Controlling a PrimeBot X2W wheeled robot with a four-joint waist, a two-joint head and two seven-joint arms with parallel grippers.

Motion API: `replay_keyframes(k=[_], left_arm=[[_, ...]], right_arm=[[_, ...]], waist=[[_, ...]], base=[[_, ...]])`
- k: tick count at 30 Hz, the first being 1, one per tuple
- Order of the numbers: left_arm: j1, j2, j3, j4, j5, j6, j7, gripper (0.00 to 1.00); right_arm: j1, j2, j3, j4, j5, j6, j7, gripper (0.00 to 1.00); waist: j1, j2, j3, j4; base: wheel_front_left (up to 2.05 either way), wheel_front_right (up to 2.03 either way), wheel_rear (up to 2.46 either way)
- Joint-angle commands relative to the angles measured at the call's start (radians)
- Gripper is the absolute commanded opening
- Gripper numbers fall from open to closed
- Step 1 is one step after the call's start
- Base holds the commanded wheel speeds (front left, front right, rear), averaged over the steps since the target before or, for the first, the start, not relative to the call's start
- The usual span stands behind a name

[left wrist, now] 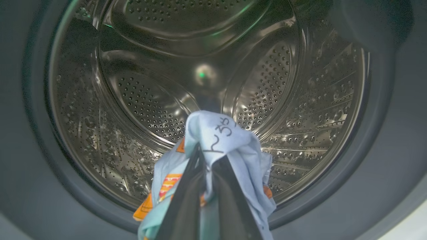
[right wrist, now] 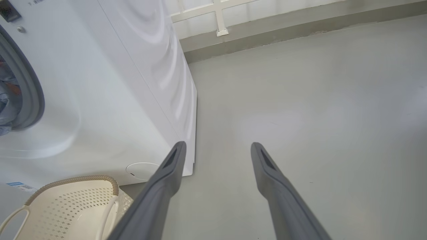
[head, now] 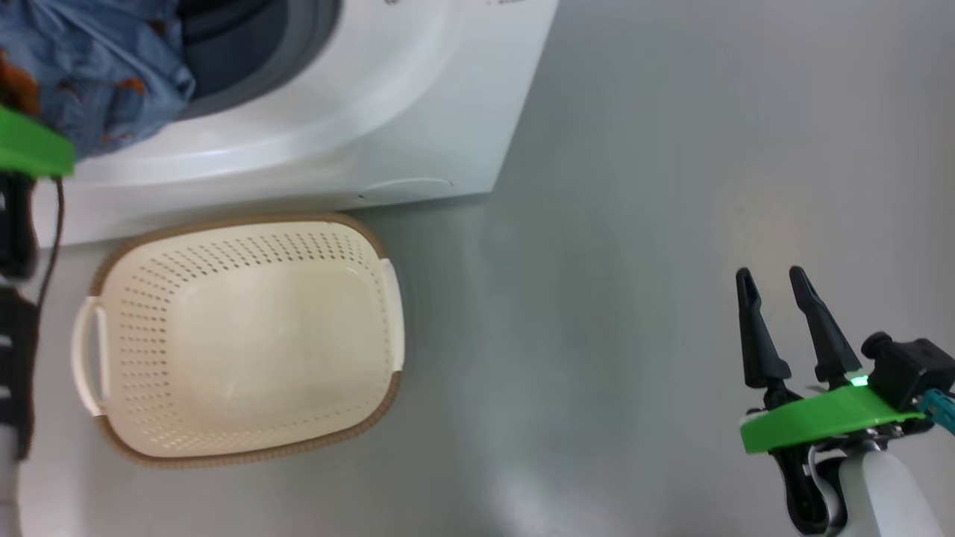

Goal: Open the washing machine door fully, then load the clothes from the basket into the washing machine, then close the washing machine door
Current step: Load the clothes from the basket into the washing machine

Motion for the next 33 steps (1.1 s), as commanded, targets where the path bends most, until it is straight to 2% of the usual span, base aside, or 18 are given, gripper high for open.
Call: replay_keyframes(k=[1,7,12,18,21,22,23,25,33], left_arm=[[-0.052,0.06,0.012,0.01,-0.004,-0.002,-0.005,0.0],[-0.216,0.087,-0.044,0.165,-0.012,-0.002,-0.005,0.0],[-0.292,0.121,-0.076,0.179,0.014,-0.002,-0.005,0.0],[-0.323,0.141,0.055,0.093,0.077,-0.001,-0.005,0.0],[-0.306,0.124,0.143,0.05,0.112,0.0,-0.005,0.0],[-0.293,0.117,0.157,0.063,0.125,0.0,-0.005,0.46],[-0.28,0.111,0.155,0.089,0.141,0.0,-0.005,1.0],[-0.272,0.107,0.139,0.124,0.171,-0.001,-0.005,1.0],[-0.269,0.089,0.134,0.177,0.15,-0.001,-0.005,1.0]], right_arm=[[-0.014,0.004,0.026,-0.023,-0.013,0.001,-0.007,1.0],[-0.057,0.018,0.048,-0.02,-0.012,0.001,-0.007,1.0],[-0.07,0.025,0.067,-0.016,-0.008,0.001,-0.007,1.0],[-0.083,0.029,0.082,-0.018,-0.005,0.001,-0.007,1.0],[-0.087,0.031,0.087,-0.023,-0.004,0.001,-0.007,1.0],[-0.086,0.031,0.087,-0.024,-0.003,0.001,-0.007,1.0],[-0.085,0.031,0.087,-0.025,-0.003,0.001,-0.007,1.0],[-0.083,0.032,0.088,-0.025,-0.003,0.001,-0.007,1.0],[-0.086,0.032,0.094,-0.021,-0.004,0.001,-0.007,1.0]], waist=[[0.0,-0.0001,0.052,-0.042],[0.0,-0.0001,0.103,-0.079],[0.0,-0.0001,0.12,-0.105],[0.0,-0.0001,0.14,-0.127],[0.0,-0.0001,0.149,-0.133],[0.0,-0.0001,0.149,-0.133],[0.0,-0.0001,0.15,-0.133],[0.0,-0.0001,0.151,-0.13],[0.0,-0.0001,0.14,-0.116]], base=[[0.0,0.0,0.0],[0.0,0.0,0.0],[0.0,0.0,0.0],[0.0,0.0,0.0],[0.0,0.0,0.0],[0.0,0.0,0.0],[0.0,0.0,0.0],[0.0,0.0,0.0],[0.0,0.0,0.0]])
